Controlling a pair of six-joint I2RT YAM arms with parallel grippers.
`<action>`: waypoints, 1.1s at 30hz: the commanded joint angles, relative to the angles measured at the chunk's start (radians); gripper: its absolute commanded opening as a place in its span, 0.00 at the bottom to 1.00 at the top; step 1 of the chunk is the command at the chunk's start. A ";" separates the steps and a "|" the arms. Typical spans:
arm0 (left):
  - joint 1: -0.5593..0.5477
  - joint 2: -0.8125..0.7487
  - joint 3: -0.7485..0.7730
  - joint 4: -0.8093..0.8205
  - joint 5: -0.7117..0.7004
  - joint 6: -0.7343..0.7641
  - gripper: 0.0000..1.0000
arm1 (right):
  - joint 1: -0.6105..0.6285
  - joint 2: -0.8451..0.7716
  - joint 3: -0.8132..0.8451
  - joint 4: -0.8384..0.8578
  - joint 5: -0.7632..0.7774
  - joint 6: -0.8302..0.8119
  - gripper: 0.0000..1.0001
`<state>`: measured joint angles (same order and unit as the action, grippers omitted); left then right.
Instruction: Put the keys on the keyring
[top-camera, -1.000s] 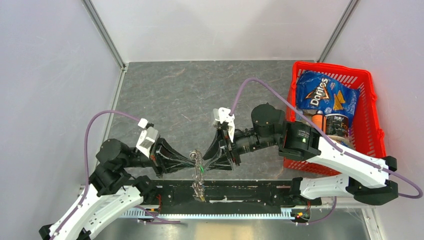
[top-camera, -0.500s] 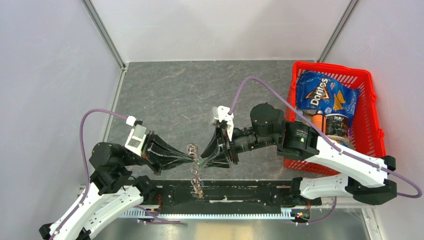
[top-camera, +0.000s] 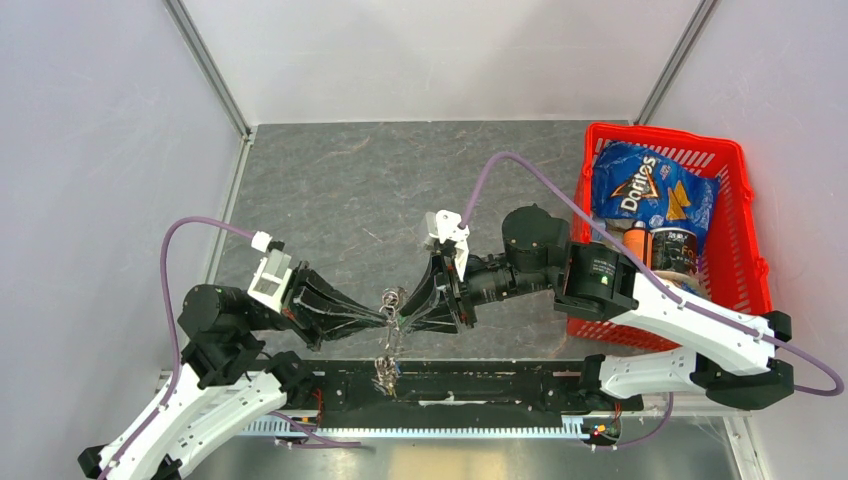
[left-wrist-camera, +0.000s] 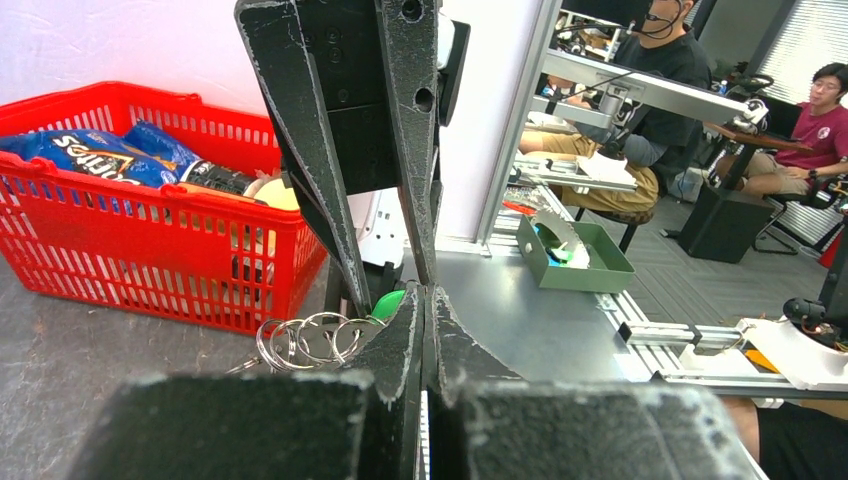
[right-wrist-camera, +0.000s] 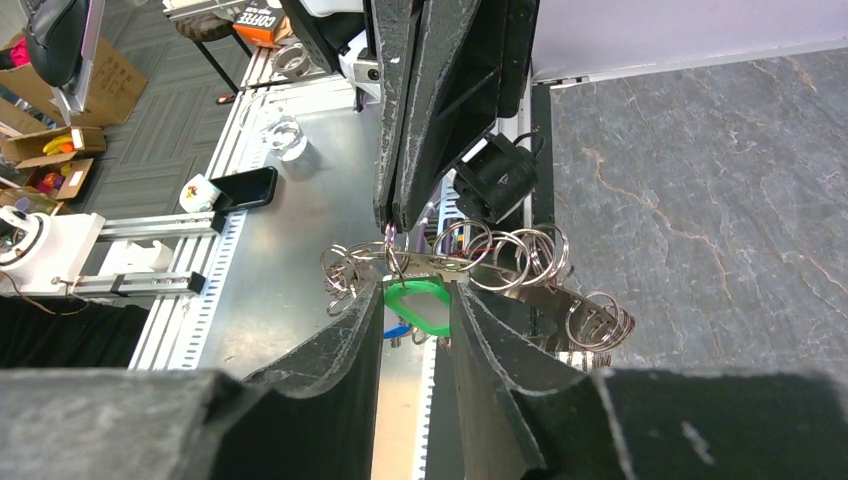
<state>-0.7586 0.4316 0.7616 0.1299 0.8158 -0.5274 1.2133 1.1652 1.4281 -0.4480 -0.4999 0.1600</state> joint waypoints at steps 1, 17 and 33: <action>0.001 0.004 0.013 0.071 0.012 -0.033 0.02 | 0.000 -0.010 0.047 0.061 0.000 -0.013 0.36; 0.001 -0.002 0.009 0.074 0.004 -0.033 0.02 | 0.000 0.001 0.045 0.065 -0.015 -0.013 0.02; 0.001 -0.001 0.012 0.077 -0.010 -0.028 0.02 | 0.000 -0.027 -0.008 0.078 -0.039 0.003 0.00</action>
<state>-0.7586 0.4320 0.7616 0.1345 0.8200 -0.5312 1.2133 1.1629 1.4223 -0.4099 -0.5224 0.1616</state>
